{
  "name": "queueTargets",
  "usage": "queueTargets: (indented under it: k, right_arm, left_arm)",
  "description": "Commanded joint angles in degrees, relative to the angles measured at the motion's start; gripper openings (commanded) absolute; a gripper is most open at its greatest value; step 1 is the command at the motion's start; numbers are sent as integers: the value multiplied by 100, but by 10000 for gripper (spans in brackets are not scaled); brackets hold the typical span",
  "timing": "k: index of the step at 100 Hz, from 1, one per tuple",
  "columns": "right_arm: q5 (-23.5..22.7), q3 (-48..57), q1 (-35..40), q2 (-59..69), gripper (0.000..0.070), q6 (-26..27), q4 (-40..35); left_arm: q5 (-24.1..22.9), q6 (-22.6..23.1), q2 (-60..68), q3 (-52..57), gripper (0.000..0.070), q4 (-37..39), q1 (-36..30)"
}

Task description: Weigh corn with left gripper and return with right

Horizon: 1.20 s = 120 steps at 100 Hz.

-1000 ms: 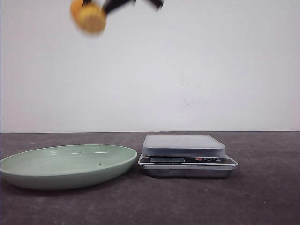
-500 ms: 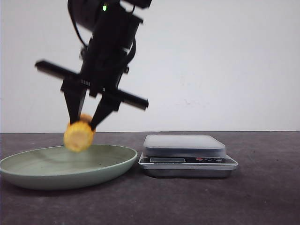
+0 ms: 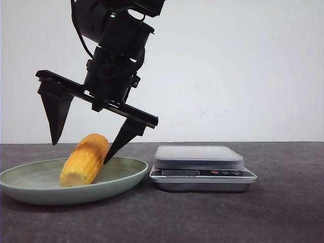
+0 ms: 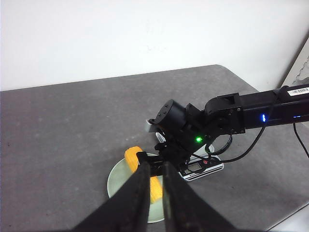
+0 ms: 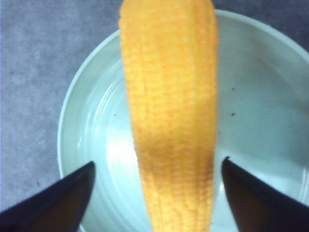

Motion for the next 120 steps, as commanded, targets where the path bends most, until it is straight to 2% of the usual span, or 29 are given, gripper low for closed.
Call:
queueTargets:
  k: [1, 13, 32, 37, 47, 57, 67, 80, 88, 101, 120]
  right_arm:
    - [107, 151, 9, -122, 583, -46, 39]
    - [588, 369, -42, -560, 582, -605, -11]
    - [1672, 745, 48, -1725, 577, -2293, -225]
    - [2035, 756, 151, -2094, 551, -2728, -299]
    - [2870, 756, 452, -2787, 428, -3486, -546]
    - [3847, 754, 857, -3348, 213, -4175, -898]
    - [4638, 745, 1255, -3757, 10, -4317, -1357]
    - [5182, 492, 1646, -4216, 7, -4317, -1674]
    - [5364, 105, 1867, -4540, 7, -4317, -1554]
    - [5254, -883, 2092, -5189, 7, -4317, -857]
    - [4376, -2640, 2159, -6282, 7, -4376, 730]
  left_arm:
    - [22, 96, 37, 96, 11, -219, -37]
    - [22, 96, 37, 96, 11, -221, -37]
    - [20, 96, 37, 96, 11, -221, -37]
    - [17, 96, 37, 96, 11, -221, -37]
    - [15, 96, 37, 96, 11, -221, -37]
    - [-13, 96, 37, 96, 11, -221, -37]
    - [-214, 96, 37, 96, 11, -221, -37]
    - [-562, 79, 37, 96, 11, -221, -37]
    - [-643, 68, 37, 96, 11, -219, -37]
    - [-647, 68, 37, 96, 11, -221, -37]
    - [-645, 66, 37, 96, 11, -219, -37]
